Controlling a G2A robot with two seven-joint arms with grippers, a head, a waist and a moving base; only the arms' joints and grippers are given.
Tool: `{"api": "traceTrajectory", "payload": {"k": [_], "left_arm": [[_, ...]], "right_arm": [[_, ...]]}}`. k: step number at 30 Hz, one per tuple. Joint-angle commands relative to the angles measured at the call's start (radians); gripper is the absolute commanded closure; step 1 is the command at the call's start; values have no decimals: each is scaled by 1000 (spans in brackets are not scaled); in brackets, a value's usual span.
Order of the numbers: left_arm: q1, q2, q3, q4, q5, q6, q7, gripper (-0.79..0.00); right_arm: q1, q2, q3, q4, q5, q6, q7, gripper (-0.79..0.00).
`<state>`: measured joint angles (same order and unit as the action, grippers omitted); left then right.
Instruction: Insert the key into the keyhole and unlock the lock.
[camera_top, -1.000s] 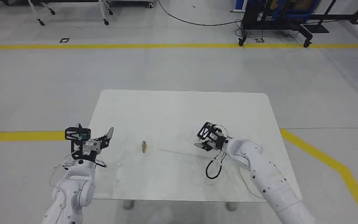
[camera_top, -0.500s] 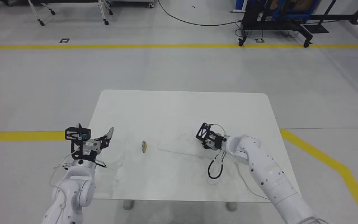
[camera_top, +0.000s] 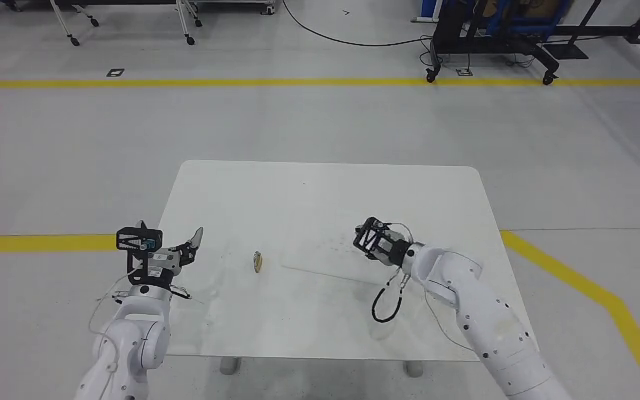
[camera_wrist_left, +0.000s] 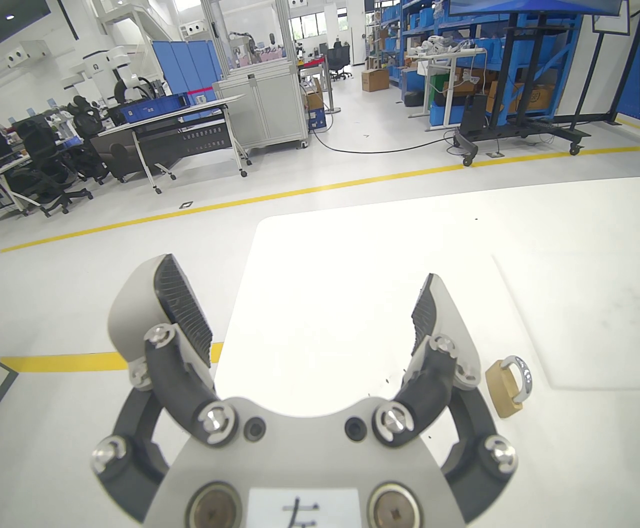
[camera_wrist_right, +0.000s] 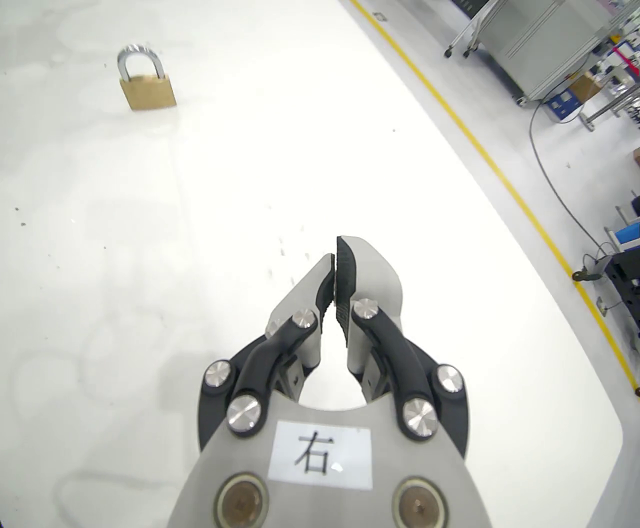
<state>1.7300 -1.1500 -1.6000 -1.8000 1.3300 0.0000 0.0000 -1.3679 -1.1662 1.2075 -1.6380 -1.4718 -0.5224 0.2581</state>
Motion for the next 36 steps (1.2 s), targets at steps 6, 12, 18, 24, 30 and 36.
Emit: {"api": "traceTrajectory", "payload": {"k": [6,12,18,24,30,36], "left_arm": [[0,0,0,0,0,0,0,-785],[0,0,0,0,0,0,0,-785],[0,0,0,0,0,0,0,-785],[7,-5,-12,-26,-128,-23,10,-785],[-40,-11,-10,-70,-535,-199,-185,-785],[-168,-17,86,-42,-933,-167,-522,-785]], "right_arm": [[-57,9,116,42,392,-135,-101,0],[-33,15,139,133,611,-280,-57,0],[-33,15,139,133,611,-280,-57,0],[-33,15,139,133,611,-280,-57,0],[-38,12,126,146,671,-267,-70,0],[19,12,69,250,992,-409,51,0]]}}
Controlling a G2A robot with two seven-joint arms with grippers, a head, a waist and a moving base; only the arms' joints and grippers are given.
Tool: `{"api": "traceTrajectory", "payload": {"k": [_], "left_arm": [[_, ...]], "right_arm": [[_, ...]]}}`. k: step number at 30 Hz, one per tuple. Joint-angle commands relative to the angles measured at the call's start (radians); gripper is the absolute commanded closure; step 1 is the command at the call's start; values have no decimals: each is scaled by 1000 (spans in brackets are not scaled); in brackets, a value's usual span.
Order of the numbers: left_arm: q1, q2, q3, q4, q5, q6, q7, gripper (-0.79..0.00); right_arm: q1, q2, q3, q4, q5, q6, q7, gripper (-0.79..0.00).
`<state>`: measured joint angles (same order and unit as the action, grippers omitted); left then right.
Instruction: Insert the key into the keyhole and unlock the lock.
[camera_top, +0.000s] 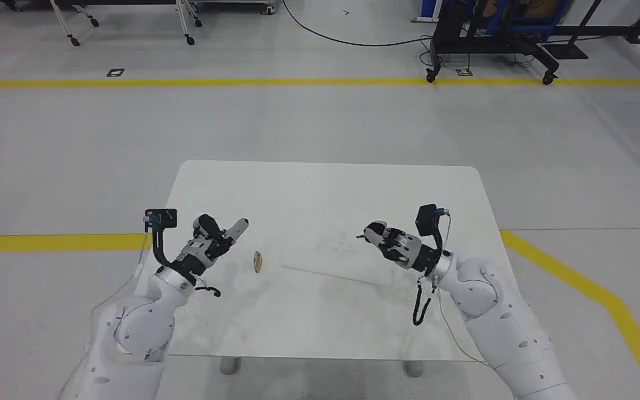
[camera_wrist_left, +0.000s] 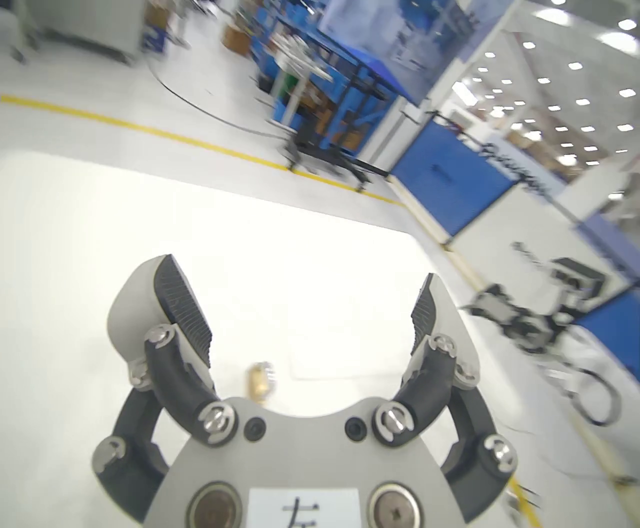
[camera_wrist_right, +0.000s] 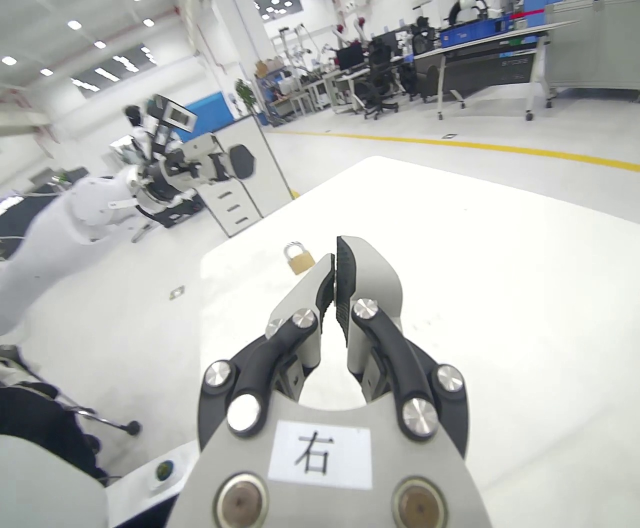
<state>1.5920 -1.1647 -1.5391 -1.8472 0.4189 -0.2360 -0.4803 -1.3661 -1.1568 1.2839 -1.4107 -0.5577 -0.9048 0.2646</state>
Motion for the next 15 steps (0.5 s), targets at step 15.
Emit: {"api": "traceTrajectory", "payload": {"k": [15], "left_arm": [[-44,-8,107,-11,-206,47,-165,-785]], "right_arm": [[24,10,-36,37,245,-86,132,0]]}}
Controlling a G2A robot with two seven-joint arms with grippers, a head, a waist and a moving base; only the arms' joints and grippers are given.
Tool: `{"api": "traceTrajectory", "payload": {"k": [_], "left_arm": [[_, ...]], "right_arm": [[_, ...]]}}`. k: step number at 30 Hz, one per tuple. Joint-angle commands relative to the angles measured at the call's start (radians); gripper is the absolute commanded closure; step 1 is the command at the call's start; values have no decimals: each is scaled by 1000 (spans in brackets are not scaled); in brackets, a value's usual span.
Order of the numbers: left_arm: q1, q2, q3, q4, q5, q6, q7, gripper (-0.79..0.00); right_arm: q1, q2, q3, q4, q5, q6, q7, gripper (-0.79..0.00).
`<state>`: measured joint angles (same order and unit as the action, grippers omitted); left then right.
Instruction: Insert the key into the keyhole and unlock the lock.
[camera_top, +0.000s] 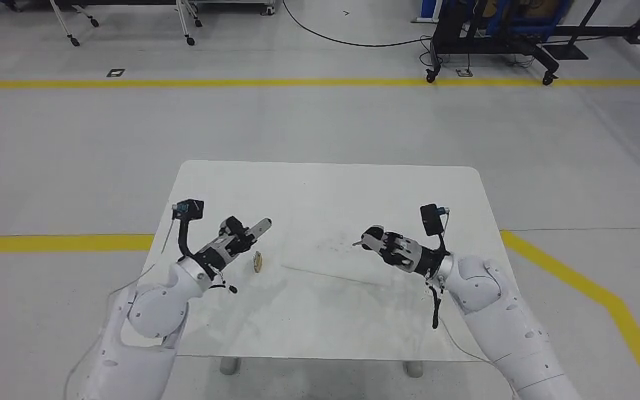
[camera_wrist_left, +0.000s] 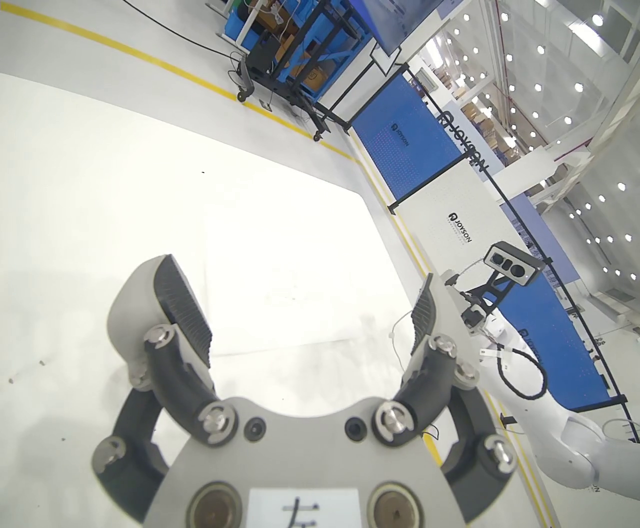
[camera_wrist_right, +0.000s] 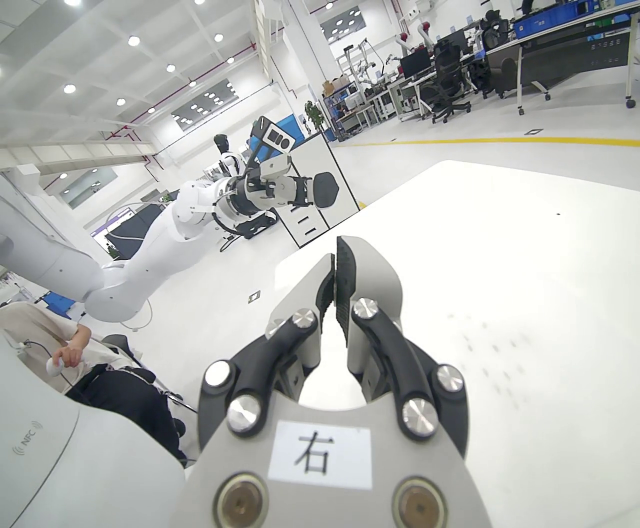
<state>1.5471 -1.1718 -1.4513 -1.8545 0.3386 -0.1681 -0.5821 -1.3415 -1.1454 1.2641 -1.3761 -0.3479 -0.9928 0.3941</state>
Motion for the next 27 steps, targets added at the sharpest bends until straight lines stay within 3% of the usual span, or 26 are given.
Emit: {"api": "traceTrajectory", "payload": {"k": [1,6,8,13,15,16,20,22,27], "left_arm": [[-10,-2,24,6,-196,-36,-102,-785],[-111,-9,77,112,-651,49,-377,-785],[-155,-9,92,139,-731,87,-460,-785],[-197,-12,157,158,-633,70,-415,-785],[-216,-15,180,187,-618,68,-390,-566],[-225,-15,192,193,-584,58,-378,-388],[-223,-18,245,190,-362,-2,-233,-397],[-222,-20,261,195,-375,-7,-223,-425],[-235,-20,277,214,-381,-24,-235,-336]], "right_arm": [[14,-3,-32,17,75,9,17,0],[85,-12,-103,72,209,47,82,0],[101,-15,-123,87,243,46,101,0],[123,-18,-166,114,347,16,152,0],[132,-18,-186,122,402,9,191,0],[136,-17,-194,126,431,5,211,0],[147,-11,-197,142,507,-7,256,0],[150,-9,-197,147,520,-5,268,0],[165,-9,-214,156,536,25,291,0]]}}
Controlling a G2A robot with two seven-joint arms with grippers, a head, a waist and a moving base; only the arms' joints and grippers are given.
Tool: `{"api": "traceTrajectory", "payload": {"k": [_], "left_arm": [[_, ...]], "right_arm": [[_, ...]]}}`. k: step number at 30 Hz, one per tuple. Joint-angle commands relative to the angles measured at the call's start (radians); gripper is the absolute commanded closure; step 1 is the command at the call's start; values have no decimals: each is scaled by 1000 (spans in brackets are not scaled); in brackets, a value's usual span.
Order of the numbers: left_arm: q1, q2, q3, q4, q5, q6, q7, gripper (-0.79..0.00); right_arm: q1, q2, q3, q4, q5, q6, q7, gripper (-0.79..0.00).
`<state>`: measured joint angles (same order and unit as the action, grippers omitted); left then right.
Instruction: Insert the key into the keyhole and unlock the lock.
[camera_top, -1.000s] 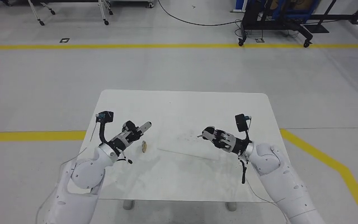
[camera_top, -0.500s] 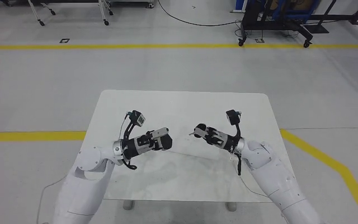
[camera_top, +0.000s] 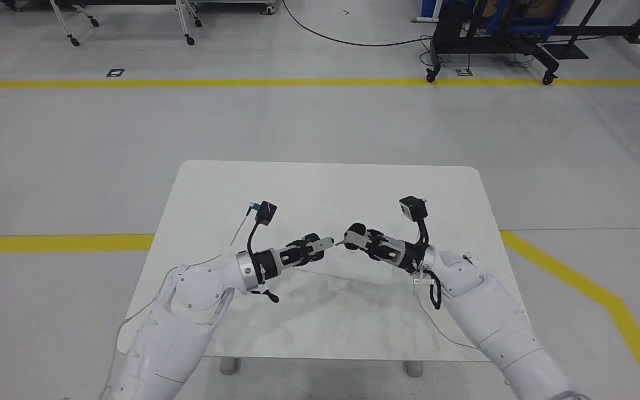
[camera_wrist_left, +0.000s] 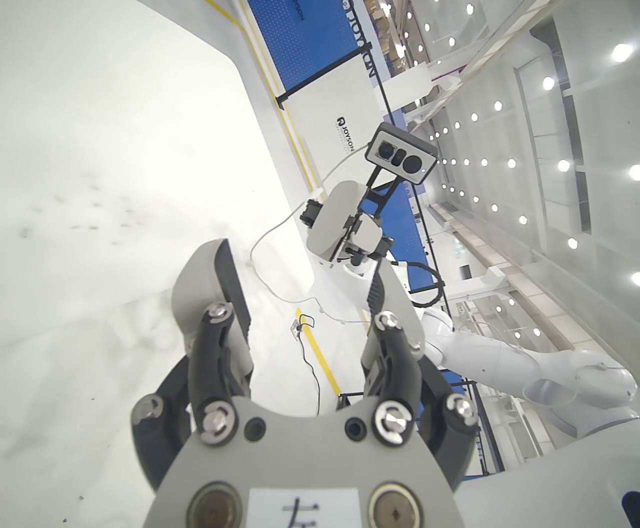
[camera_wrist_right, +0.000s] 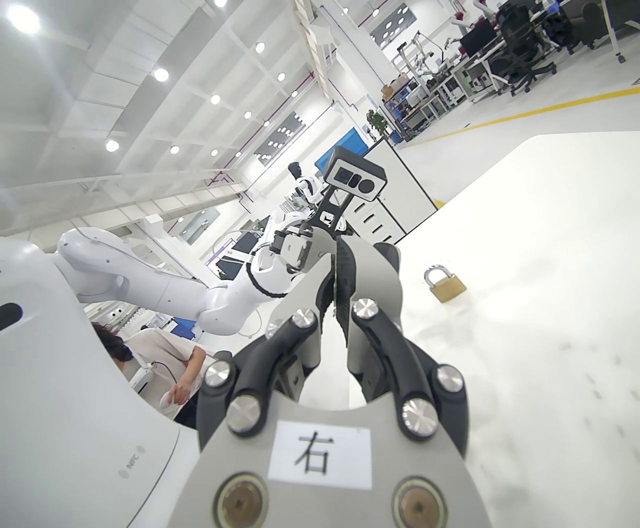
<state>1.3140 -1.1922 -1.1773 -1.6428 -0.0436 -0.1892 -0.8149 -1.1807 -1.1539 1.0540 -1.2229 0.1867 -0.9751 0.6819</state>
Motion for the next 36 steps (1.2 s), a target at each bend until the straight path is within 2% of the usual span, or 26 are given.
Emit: {"api": "traceTrajectory", "payload": {"k": [1,5,9,12,20,23,30,34,36], "left_arm": [[-4,0,5,4,-2,-7,-5,-326],[-10,1,11,8,-12,-15,-10,-268],[-16,2,21,10,-8,-16,-21,-296],[-20,3,28,10,0,-15,-23,-274],[-20,6,38,6,18,-12,-11,-132],[-18,7,40,4,24,-10,-1,-126],[-14,9,40,2,29,-9,16,-166],[-14,11,41,0,36,-6,21,-145],[-15,12,42,0,40,-2,20,-95]], "right_arm": [[9,-1,-7,8,2,15,4,0],[22,-5,-18,22,-4,31,-4,0],[32,-8,-28,35,-12,41,-12,0],[37,-10,-37,41,-16,48,-14,0],[43,-13,-48,46,-21,45,-17,0],[43,-12,-51,47,-19,45,-12,0],[41,-9,-54,40,-25,64,6,0],[39,-8,-55,34,-23,69,12,0],[38,-7,-55,31,-24,71,13,0]]}}
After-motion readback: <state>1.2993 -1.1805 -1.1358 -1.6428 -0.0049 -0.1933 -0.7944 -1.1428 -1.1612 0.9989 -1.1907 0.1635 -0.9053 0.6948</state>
